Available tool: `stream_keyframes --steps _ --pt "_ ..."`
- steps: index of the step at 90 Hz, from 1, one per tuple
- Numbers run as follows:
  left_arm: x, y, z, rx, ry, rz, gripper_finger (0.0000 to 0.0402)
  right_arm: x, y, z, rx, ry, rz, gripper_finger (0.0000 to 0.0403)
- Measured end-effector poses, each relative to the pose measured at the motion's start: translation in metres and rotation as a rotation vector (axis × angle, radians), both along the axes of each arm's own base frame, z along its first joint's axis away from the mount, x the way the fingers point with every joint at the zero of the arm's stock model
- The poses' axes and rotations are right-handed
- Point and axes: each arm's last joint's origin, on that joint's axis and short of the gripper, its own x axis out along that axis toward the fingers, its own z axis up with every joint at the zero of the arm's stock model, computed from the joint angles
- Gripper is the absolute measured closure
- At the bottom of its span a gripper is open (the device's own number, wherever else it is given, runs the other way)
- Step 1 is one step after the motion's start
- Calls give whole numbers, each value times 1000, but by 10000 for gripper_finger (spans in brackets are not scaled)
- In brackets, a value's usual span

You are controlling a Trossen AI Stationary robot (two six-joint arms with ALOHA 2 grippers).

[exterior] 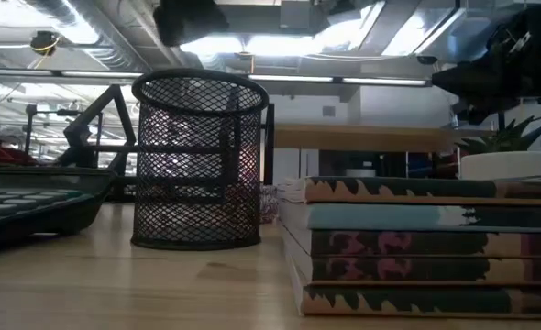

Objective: Stock shelves
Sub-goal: Put the black pen organizer on the shelf

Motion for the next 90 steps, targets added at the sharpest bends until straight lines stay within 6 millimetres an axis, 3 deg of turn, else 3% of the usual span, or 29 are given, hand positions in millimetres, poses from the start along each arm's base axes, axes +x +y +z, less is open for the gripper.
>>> stream_keyframes --steps 16,27,38,60,73,90 --pt "15 -17 -40 3 192 -29 260 0 0 -1 -17 13 -1 403" --pt "18 -19 -54 -20 266 -13 260 0 0 -1 -25 19 -1 403" --pt "20 -19 -50 -42 255 0 260 0 0 -2 -25 21 -1 403" --pt "21 -17 -12 65 233 38 260 0 0 -4 -23 43 0 403" --pt "10 -8 -22 196 335 131 260 0 0 -5 -23 53 0 403" --pt "17 1 -42 101 323 139 260 0 0 -5 -23 52 0 403"
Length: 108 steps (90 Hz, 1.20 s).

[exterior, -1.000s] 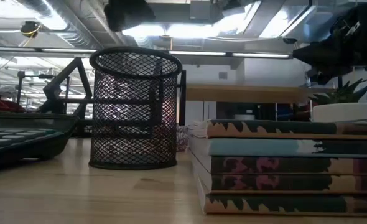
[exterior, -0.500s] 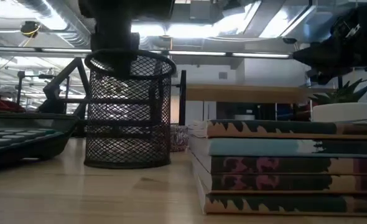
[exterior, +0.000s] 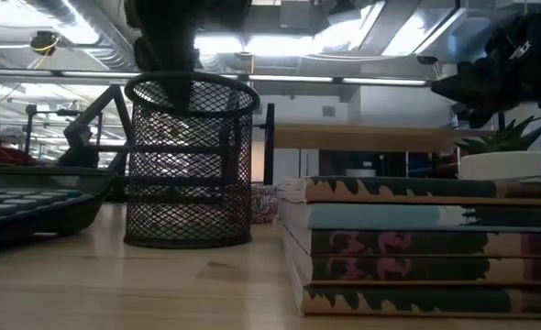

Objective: Stock shelves
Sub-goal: Put the black pen organizer on the shelf

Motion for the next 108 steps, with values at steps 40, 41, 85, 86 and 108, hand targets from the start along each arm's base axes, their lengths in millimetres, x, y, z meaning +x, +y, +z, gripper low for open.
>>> stream_keyframes --steps 40,41,85,86,108 --pt "5 3 -21 -33 -80 10 292 0 0 0 0 1 0 403" --pt "5 3 -22 -33 -83 11 295 0 0 0 0 1 0 403" --pt "32 18 8 -65 -210 92 399 0 4 1 5 -8 132 403" --pt "34 19 12 -64 -222 95 399 0 4 1 4 -10 134 403" --pt "55 85 101 26 -475 164 400 0 4 2 3 -20 142 403"
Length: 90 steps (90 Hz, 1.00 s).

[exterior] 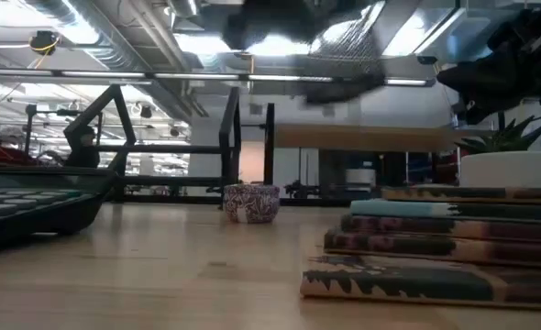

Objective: Stock shelves
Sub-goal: Put the black pen organizer on the shelf

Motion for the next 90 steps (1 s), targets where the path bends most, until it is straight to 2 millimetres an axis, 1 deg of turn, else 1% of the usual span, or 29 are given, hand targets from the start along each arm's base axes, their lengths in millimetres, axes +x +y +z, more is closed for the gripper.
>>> stream_keyframes --steps 7,15,29,37,42,48,59,77,90 --pt "-1 34 17 50 -28 56 401 0 0 0 -1 0 0 403" --pt "-8 73 24 94 -18 112 401 0 0 0 -1 -3 -4 403" --pt "-24 141 22 62 -4 185 401 0 -2 0 -1 -3 -55 403" --pt "-31 172 16 19 -5 195 401 0 -3 0 -1 -3 -90 403" --pt "-33 187 8 1 12 196 401 0 -3 0 0 -5 -113 403" --pt "-33 199 1 -18 22 189 401 0 -4 1 0 -6 -136 403" --pt "-38 211 -1 -34 55 170 401 -1 -5 1 1 -11 -175 403" --pt "-40 216 6 -12 87 161 399 -1 -6 4 2 -38 -197 403" --pt "-41 216 7 -17 87 172 374 -1 -6 5 2 -51 -219 403"
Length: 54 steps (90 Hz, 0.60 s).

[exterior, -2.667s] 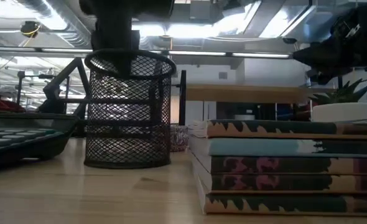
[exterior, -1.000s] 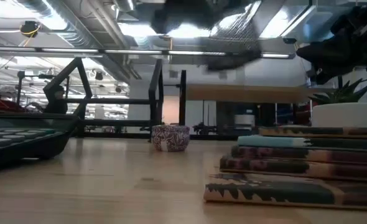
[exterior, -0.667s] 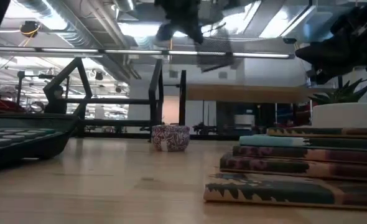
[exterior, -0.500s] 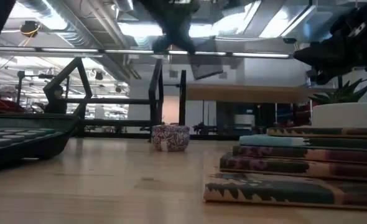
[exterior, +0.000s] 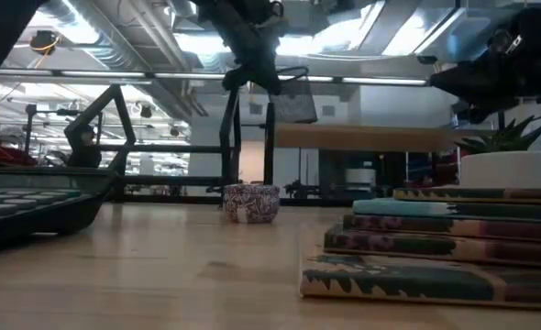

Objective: Stock shelves
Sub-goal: Put the black pen organizer on the shelf, then put the gold pen organizer on the shelf

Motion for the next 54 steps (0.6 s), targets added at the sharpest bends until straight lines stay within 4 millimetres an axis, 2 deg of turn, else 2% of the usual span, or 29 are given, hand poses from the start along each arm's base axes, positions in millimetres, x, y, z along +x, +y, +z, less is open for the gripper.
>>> stream_keyframes --steps 31,54 --pt "0 0 1 -2 -7 6 284 0 0 -1 1 6 -10 403" --pt "-7 -4 14 25 -42 2 263 0 0 2 -7 -9 11 403"
